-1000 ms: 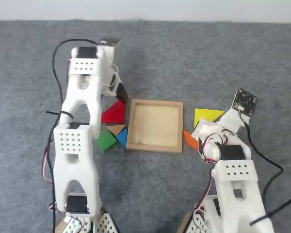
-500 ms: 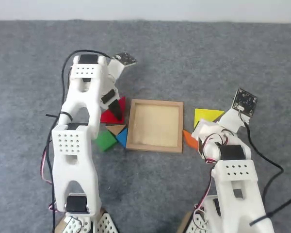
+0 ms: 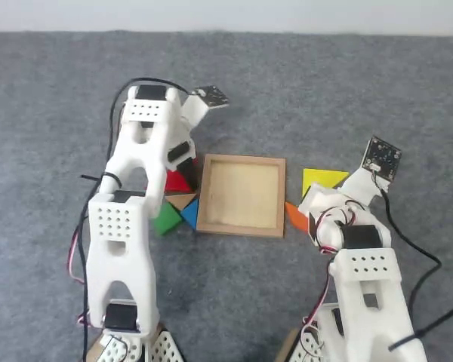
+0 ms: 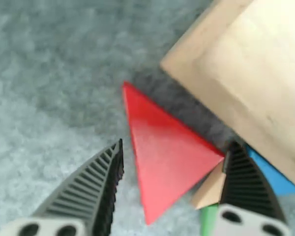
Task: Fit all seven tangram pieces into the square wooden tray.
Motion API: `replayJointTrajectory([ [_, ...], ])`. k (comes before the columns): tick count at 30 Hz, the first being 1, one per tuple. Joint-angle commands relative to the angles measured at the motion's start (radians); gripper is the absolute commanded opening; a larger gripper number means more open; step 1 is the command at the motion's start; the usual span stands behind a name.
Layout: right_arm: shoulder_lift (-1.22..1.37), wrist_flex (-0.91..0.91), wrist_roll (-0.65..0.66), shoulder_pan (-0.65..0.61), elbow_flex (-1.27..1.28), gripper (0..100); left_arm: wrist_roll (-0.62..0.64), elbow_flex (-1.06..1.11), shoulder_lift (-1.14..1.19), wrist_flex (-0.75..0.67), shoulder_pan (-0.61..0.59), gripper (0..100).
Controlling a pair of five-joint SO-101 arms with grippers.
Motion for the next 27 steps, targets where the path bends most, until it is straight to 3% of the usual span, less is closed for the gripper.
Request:
replayJointTrajectory([
  [1, -0.036, -0.021, 0.011, -0.001, -0.005, 12.7, -0.017, -0.004, -0.057, 0.018, -0.040, 30],
  [4, -0.036, -0.021, 0.011, -0.002, -0.005, 12.7, -0.072, 0.007, -0.055, 0.061, -0.051, 30],
  [11, -0.036, -0.021, 0.011, -0.002, -0.005, 12.7, -0.072, 0.031, -0.054, 0.063, -0.029, 30],
  [18, -0.036, -0.021, 0.011, -0.002, -0.005, 12.7, 0.074, 0.030, -0.054, -0.032, -0.008, 30],
  [27, -0.036, -0.021, 0.011, -0.002, -0.005, 12.7, 0.126, 0.022, -0.012, -0.040, -0.002, 30],
])
